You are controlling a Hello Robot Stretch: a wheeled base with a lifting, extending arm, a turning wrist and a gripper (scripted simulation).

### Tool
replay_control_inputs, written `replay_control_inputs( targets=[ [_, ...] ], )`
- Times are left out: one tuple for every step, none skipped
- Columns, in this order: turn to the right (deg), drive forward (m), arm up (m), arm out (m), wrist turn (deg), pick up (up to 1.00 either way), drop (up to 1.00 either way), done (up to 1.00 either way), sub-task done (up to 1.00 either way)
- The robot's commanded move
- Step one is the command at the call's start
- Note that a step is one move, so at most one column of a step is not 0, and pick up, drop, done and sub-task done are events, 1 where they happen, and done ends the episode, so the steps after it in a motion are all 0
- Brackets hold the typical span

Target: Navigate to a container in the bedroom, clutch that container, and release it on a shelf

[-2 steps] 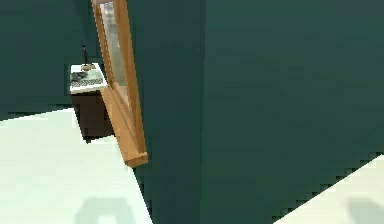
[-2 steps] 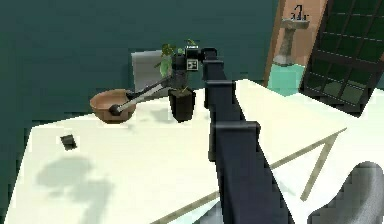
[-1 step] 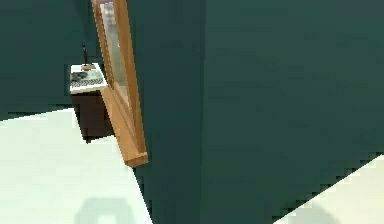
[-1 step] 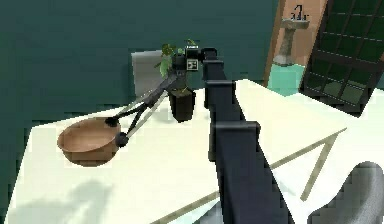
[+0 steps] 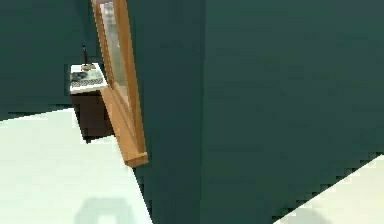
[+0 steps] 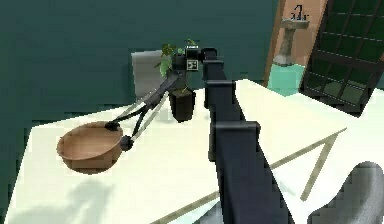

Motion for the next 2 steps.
replay_control_inputs(
  targets=[
    [0.0,0.0,0.0,-0.44,0.0,0.0,0.0,0.0,0.0],
    [-45.0,0.0,0.0,0.0,0.0,0.0,0.0,0.0,0.0]
  ],
)
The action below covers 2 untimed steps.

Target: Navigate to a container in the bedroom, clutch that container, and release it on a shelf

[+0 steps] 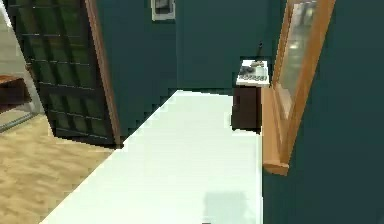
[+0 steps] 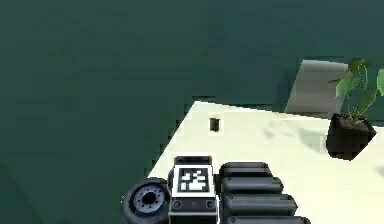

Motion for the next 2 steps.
replay_control_inputs(
  targets=[
    [-45.0,0.0,0.0,0.0,0.0,0.0,0.0,0.0,0.0],
    [-27.0,0.0,0.0,0.0,0.0,0.0,0.0,0.0,0.0]
  ],
)
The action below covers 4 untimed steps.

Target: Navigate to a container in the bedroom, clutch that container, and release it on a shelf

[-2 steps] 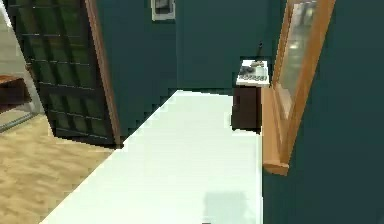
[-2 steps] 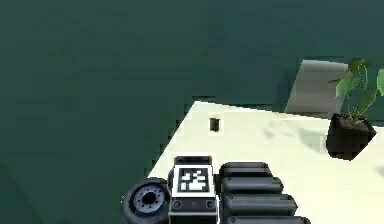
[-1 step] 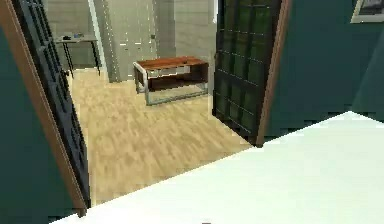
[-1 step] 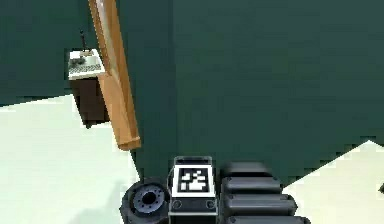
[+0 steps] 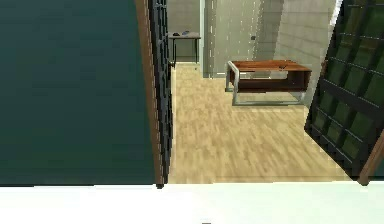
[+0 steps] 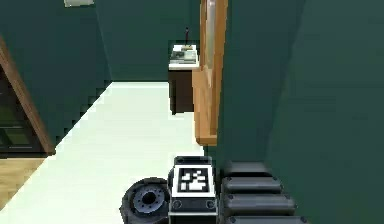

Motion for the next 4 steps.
replay_control_inputs(
  targets=[
    [0.0,0.3,0.0,0.0,0.0,0.0,0.0,0.0,0.0],
    [18.0,0.0,0.0,0.0,0.0,0.0,0.0,0.0,0.0],
    [0.0,0.9,0.0,0.0,0.0,0.0,0.0,0.0,0.0],
    [0.0,0.95,0.0,0.0,0.0,0.0,0.0,0.0,0.0]
  ],
)
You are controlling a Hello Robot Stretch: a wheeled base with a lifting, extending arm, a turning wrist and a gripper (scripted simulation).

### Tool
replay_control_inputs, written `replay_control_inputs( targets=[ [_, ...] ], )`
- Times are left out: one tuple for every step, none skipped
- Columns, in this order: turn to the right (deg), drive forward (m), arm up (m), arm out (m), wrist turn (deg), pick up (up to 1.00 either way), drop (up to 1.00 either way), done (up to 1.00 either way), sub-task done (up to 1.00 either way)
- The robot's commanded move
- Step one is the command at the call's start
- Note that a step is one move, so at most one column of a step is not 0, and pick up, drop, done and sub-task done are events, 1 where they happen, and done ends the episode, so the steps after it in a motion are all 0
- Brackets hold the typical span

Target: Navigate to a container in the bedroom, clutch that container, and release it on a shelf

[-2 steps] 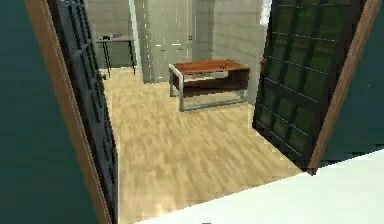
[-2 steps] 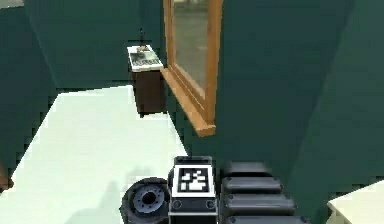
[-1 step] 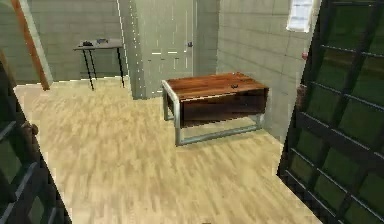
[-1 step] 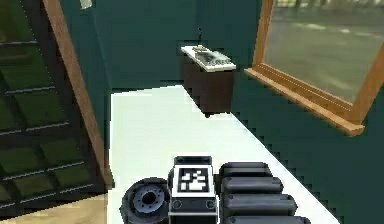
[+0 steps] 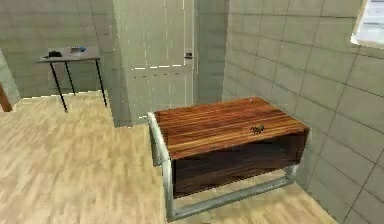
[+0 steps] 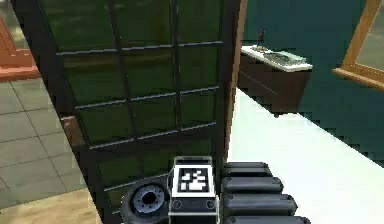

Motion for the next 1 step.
replay_control_inputs(
  targets=[
    [-39.0,0.0,0.0,0.0,0.0,0.0,0.0,0.0,0.0]
  ],
)
